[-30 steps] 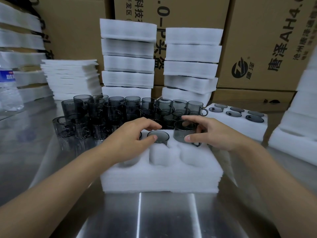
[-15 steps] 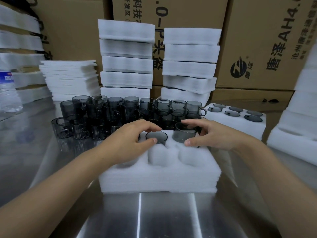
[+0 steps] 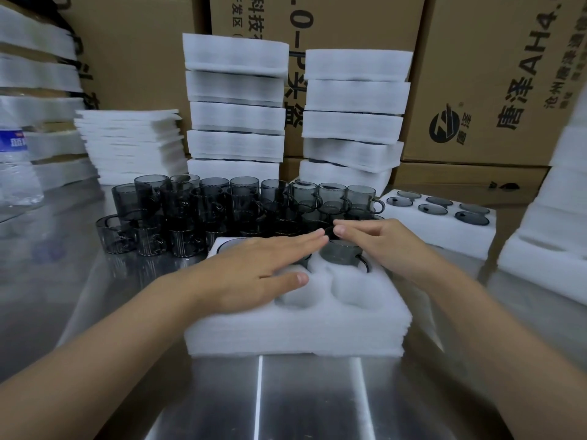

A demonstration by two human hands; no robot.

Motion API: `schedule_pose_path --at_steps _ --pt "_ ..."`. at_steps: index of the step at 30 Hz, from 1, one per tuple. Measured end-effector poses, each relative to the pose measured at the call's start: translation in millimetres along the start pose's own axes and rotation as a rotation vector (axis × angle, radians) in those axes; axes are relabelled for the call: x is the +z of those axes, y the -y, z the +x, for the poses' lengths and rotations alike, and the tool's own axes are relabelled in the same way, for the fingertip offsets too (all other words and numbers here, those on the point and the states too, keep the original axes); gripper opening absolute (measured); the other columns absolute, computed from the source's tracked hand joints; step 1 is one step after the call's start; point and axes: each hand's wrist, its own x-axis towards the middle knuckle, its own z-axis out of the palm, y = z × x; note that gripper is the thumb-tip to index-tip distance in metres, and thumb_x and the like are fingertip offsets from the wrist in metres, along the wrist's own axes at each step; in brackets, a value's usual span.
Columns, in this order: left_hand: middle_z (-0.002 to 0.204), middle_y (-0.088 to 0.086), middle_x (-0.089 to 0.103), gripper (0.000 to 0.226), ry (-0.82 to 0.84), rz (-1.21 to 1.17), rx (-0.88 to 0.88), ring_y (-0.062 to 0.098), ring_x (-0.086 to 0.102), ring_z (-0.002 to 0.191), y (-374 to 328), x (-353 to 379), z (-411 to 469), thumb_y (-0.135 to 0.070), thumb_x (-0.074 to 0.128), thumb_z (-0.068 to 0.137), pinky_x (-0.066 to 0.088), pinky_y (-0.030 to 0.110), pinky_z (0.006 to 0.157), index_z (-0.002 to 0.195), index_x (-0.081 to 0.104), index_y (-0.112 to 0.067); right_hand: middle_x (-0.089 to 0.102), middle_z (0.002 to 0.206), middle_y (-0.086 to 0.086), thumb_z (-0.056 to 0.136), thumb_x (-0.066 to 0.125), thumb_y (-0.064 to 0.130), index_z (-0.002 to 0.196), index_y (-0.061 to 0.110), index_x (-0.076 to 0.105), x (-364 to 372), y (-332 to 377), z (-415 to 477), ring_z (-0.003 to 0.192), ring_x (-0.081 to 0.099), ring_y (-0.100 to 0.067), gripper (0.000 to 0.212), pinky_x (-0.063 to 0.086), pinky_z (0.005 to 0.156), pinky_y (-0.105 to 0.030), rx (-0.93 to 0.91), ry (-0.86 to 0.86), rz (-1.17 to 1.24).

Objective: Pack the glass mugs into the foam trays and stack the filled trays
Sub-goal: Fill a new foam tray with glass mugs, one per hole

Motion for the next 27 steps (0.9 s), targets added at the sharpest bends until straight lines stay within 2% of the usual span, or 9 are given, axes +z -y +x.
schedule_pose_path --at_steps 3,5,7,10,13,16,20,23,27 --pt "0.143 -0.045 -0.008 0.053 0.033 0.028 0.017 -0.027 -0.007 0.130 0 0 4 -0.047 0.033 0.098 -0.007 -0.001 0.103 0.135 -0.004 -0.059 0.063 0.104 0.033 0.081 0.065 0.051 0.103 0.043 0.070 -1 1 2 0.098 0.052 0.020 0.024 0.038 0.085 -0.006 -0.002 0.025 -0.057" --pt "0.141 -0.048 -0.010 0.051 0.057 0.038 0.019 -0.027 -0.008 0.130 1 1 6 -0.056 0.027 0.094 -0.006 0.004 0.106 0.133 -0.005 -0.062 0.064 0.113 0.027 0.077 0.065 0.054 0.108 0.040 0.070 -1 1 4 0.108 0.054 0.011 0.034 0.038 0.098 -0.016 0.006 0.030 -0.096" --pt "0.141 -0.049 -0.008 0.048 0.067 0.035 0.020 -0.026 -0.006 0.131 1 1 7 -0.062 0.024 0.093 -0.002 0.012 0.110 0.132 -0.004 -0.065 0.064 0.115 0.026 0.073 0.065 0.057 0.107 0.041 0.069 0 1 6 0.110 0.055 0.008 0.038 0.039 0.102 -0.021 0.008 0.036 -0.130" --pt "0.143 -0.047 0.002 0.046 0.048 0.033 0.020 -0.025 0.002 0.131 0 1 9 -0.061 0.025 0.089 0.003 0.014 0.111 0.126 0.001 -0.070 0.066 0.108 0.027 0.066 0.063 0.061 0.105 0.043 0.070 4 0 7 0.103 0.058 0.008 0.043 0.044 0.099 -0.025 0.018 0.048 -0.168" --pt "0.129 -0.052 0.010 0.051 0.046 0.048 -0.003 -0.024 0.012 0.125 -4 0 10 -0.065 0.027 0.085 0.005 0.006 0.104 0.133 0.011 -0.065 0.073 0.097 0.014 0.067 0.062 0.061 0.110 0.036 0.070 8 -2 7 0.090 0.065 -0.003 0.051 0.050 0.094 -0.035 0.022 0.069 -0.211" --pt "0.128 -0.047 0.020 0.060 0.041 0.068 -0.022 -0.009 0.023 0.132 -5 0 11 -0.067 0.029 0.082 0.012 0.016 0.109 0.141 0.024 -0.055 0.072 0.091 0.011 0.073 0.065 0.056 0.108 0.040 0.070 8 -4 8 0.091 0.066 -0.008 0.038 0.050 0.092 -0.032 0.025 0.063 -0.237" --pt "0.136 -0.039 0.028 0.061 0.056 0.060 -0.043 -0.006 0.026 0.133 -6 0 13 -0.068 0.029 0.081 0.015 0.022 0.113 0.140 0.027 -0.054 0.071 0.091 0.005 0.077 0.068 0.054 0.104 0.048 0.068 7 -2 8 0.087 0.064 -0.006 0.028 0.051 0.088 -0.029 0.041 0.061 -0.297" --pt "0.128 -0.044 0.026 0.062 0.061 0.040 -0.051 -0.010 0.025 0.130 -6 0 13 -0.070 0.030 0.080 0.014 0.016 0.109 0.140 0.028 -0.054 0.071 0.095 -0.001 0.079 0.069 0.053 0.109 0.046 0.067 7 2 7 0.087 0.064 -0.006 0.031 0.051 0.089 -0.031 0.050 0.078 -0.318" --pt "0.122 -0.048 0.024 0.063 0.042 0.025 -0.044 -0.020 0.020 0.121 -5 0 13 -0.070 0.032 0.079 0.004 -0.005 0.095 0.140 0.029 -0.054 0.071 0.097 0.000 0.080 0.068 0.051 0.113 0.042 0.066 7 4 7 0.091 0.064 -0.007 0.035 0.050 0.091 -0.031 0.051 0.087 -0.338"
